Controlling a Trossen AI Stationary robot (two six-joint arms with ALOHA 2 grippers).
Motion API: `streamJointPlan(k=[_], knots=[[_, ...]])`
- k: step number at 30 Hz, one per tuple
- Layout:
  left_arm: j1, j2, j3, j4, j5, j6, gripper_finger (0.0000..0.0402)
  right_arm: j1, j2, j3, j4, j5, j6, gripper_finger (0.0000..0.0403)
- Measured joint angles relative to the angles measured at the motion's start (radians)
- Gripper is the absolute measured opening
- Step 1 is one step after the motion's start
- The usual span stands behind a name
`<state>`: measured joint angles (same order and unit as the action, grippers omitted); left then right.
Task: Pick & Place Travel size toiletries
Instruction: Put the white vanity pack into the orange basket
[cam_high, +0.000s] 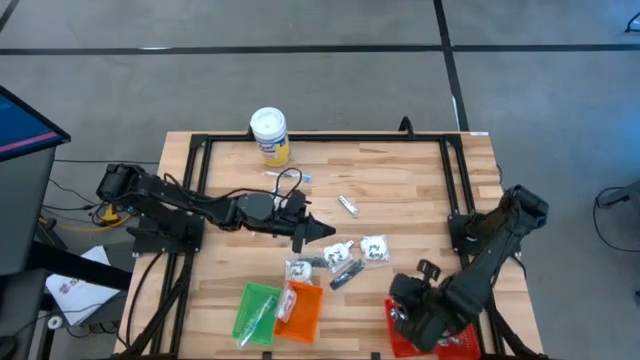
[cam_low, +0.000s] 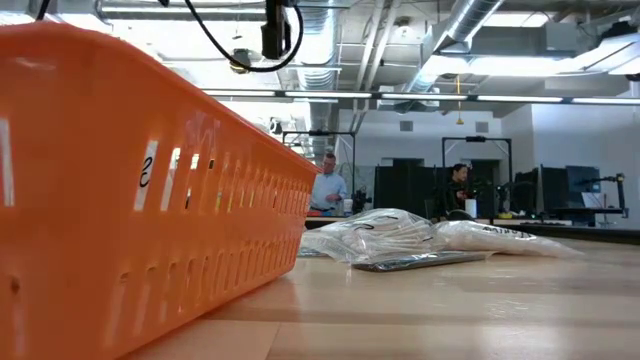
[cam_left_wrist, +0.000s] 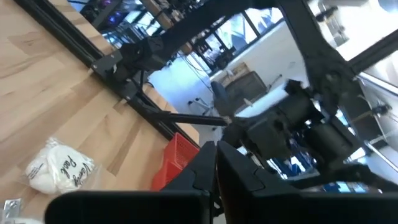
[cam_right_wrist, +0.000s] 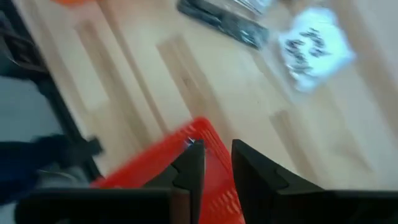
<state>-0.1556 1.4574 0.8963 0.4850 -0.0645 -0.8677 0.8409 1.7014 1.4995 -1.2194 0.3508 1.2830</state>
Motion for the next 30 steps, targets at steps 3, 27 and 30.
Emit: streamJointPlan(k=[3,27,30], knots=[[0.035,0.0,0.0,-0.019,0.051,0.0,0.0008,-0.036,-0.065,-0.131,0.179,-0.01,-0.024,0.0067],[0.223,0.0,0.0,-0.184,0.387,0.109,0.0008,-0.491,-0.184,-0.297,0.536,-0.217,-0.384,0.0065],[0.214,0.0,0.0,-0.222,0.387,0.137,0.0008,-0.525,-0.184,-0.303,0.571,-0.26,-0.415,0.0065]])
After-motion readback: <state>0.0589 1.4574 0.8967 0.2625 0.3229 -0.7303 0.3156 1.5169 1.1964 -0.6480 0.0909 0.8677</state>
